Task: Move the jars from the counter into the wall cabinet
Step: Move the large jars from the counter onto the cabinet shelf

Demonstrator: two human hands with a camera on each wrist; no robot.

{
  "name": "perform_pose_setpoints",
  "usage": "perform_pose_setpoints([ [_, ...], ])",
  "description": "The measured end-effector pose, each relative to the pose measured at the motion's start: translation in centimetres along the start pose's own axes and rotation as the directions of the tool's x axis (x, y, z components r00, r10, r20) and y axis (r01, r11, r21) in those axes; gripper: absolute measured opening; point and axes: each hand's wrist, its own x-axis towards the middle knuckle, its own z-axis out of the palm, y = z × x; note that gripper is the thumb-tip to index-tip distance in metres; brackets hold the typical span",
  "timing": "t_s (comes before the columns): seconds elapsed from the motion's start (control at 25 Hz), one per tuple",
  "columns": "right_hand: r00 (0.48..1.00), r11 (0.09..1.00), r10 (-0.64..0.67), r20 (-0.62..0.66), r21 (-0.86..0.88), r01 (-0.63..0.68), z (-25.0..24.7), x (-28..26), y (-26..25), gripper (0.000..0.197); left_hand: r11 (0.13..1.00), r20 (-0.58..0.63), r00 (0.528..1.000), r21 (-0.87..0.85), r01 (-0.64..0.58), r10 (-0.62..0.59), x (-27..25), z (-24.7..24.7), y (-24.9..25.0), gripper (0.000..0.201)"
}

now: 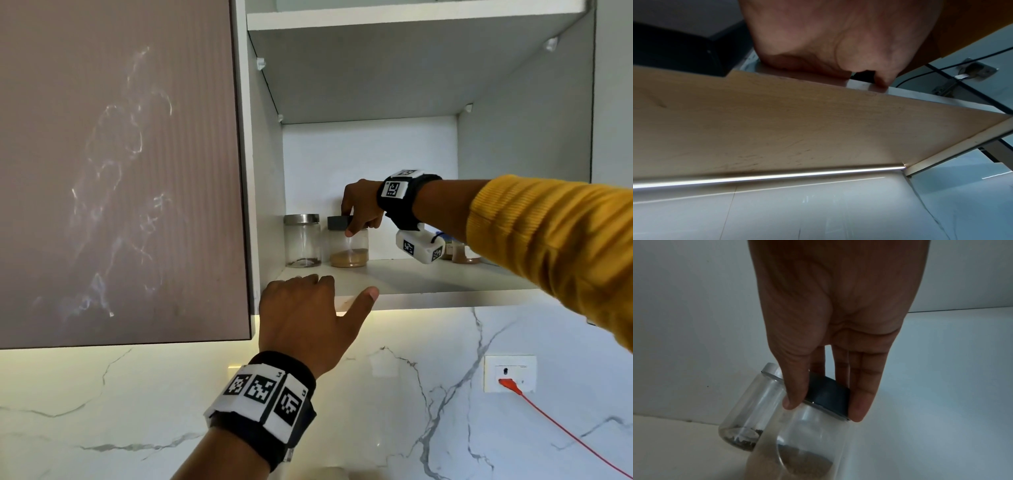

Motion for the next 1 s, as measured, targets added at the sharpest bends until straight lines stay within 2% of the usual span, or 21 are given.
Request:
perform_pose_setpoints([
  [0.24,1.0,1.0,-0.018,-0.026,0.02,0.018,0.8,1.9,-0.2,0.044,1.0,-0.004,1.0,-0.015,0.0,0.0,0.0,0.2,-0.1,0.091],
  [0.6,0.995,0.996,-0.005,-0.097,0.094,0.014,1.5,0.6,0.3,0.045,0.998,-0.01,1.0,-0.056,0.002,-0.003,-0.3,-0.5,0.2,0.083],
  [0.72,0.998,0.986,0.015,-0.062,0.165,-0.004,1.2,-0.3,0.3,0.056,0.999,-0.017,1.0,-0.05,0.005,-0.006,-0.3,-0.5,0.1,0.08],
  [0.8,0.996,0.973,0.031,-0.087,0.23,-0.01,0.3,-1.6,0.2,0.063,0.999,-0.015,1.0,-0.05,0.012,-0.013,-0.3,-0.4,0.1,0.084],
  [0.92,0.976,0.974,-0.032,-0.215,0.213,0.079,-2.1,-5.5,-0.8,0.042,0.998,-0.021,1.0,-0.053,0.015,-0.017,-0.3,-0.3,0.1,0.089],
  [1.0,0.944,0.958,-0.099,-0.315,0.226,0.176,-3.7,-9.1,-2.3,0.03,0.998,-0.026,0.999,-0.057,0.023,-0.024,-0.4,-0.3,0.1,0.089],
])
